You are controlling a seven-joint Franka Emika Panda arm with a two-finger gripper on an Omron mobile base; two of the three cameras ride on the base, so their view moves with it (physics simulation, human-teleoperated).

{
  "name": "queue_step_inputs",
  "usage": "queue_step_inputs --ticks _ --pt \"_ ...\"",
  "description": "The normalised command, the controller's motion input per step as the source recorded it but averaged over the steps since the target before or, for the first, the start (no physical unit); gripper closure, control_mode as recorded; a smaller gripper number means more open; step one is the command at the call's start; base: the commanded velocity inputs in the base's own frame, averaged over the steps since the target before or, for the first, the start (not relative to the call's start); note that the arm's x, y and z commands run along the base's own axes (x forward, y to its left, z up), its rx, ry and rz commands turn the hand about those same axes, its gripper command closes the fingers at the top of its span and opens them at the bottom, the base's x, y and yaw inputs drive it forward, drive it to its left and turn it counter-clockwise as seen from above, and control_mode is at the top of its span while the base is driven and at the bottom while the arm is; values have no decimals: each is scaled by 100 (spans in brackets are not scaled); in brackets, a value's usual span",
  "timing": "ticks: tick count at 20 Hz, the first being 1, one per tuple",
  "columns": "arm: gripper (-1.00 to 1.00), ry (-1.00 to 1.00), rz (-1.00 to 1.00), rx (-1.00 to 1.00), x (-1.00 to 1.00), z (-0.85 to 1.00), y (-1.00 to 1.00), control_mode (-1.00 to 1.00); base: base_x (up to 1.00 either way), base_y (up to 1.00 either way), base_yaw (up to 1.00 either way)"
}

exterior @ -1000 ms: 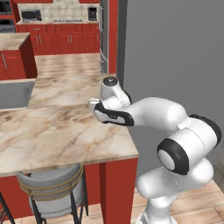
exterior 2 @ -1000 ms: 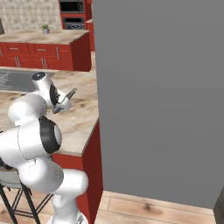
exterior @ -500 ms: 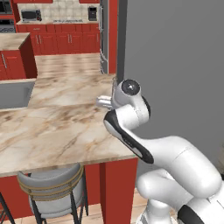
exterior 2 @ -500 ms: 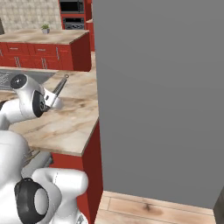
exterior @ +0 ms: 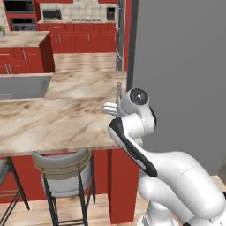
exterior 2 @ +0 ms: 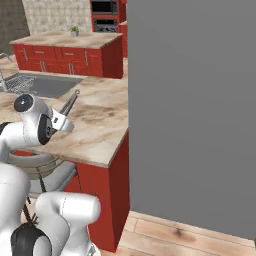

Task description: Pick up the tongs from the counter and place them near the plate next to the oven.

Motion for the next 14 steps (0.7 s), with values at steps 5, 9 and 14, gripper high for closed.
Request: queue_step_inputs --ticks 5,9,14 --pt "100 0 0 0 0 0 0 100 -30 3 82" --pt "100 0 0 0 0 0 0 100 0 6 94" --pt "100 0 0 0 0 0 0 100 0 12 96"
